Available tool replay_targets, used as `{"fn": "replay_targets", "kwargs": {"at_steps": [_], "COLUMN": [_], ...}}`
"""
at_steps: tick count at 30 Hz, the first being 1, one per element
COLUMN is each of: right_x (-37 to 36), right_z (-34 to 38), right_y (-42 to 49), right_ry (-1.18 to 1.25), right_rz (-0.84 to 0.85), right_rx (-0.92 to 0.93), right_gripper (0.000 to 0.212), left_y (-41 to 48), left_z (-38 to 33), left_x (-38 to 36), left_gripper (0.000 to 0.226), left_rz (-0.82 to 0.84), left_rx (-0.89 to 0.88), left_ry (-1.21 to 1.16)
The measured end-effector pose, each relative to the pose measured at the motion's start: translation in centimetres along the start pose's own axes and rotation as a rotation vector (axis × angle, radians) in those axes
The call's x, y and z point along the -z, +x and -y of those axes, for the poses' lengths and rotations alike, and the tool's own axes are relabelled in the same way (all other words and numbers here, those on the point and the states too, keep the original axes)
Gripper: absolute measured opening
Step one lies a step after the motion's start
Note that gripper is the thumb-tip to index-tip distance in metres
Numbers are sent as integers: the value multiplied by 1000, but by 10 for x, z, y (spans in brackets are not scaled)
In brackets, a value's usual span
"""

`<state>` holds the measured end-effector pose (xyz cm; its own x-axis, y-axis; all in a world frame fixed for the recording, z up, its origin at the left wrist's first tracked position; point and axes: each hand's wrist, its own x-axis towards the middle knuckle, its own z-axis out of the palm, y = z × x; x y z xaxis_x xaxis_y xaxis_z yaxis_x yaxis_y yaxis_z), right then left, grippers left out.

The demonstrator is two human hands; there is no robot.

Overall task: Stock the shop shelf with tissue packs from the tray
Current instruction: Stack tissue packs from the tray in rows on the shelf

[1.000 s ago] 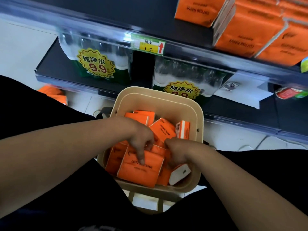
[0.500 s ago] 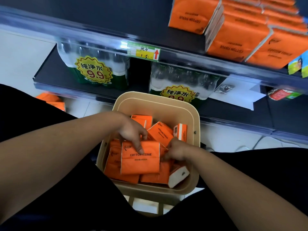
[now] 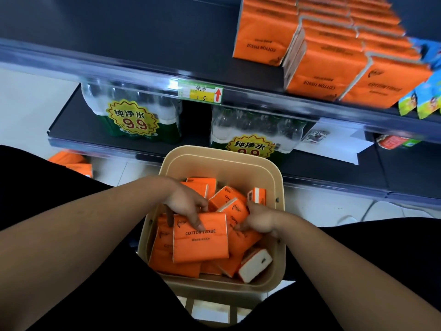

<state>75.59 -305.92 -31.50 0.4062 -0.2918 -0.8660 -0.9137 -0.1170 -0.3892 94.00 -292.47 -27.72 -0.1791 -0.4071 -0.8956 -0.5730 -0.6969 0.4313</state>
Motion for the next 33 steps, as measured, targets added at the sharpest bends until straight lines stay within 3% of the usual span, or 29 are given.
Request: {"fn": "replay_targets", "kwargs": {"at_steps": [5,10,13,20,27,30,33], "right_x": [5,19,37,83,135,159,186], "right_z": [2,9,15,44,96,120,140], "right_y": [-6,-8,-12,-42,-91,-118,-141], "right_ry": [105,10,80,238,247,214,150], "right_rz": [80,-71,-146,-201,-309,-414,-651], "right_rx": [59,215,309,594,816,907,991], "right_gripper": [85,70,59,44,43,42,42], "left_y": [-2,-12,-22,-58,-111,-136,-152], "left_z": [-3,-2,0,0,-30,-55,-74], "left_x": [5,20,34,74,113,136,161], "left_gripper": [28,43,57,36,46,40,37], "left_rz": [-76,-136,-165,-423,-616,-740,-846], "left_rx": [-32,-100,-176,-418,-663,-745,-815], "left_ry": [-142,-239,-303,-480,-473,-392,-360]}}
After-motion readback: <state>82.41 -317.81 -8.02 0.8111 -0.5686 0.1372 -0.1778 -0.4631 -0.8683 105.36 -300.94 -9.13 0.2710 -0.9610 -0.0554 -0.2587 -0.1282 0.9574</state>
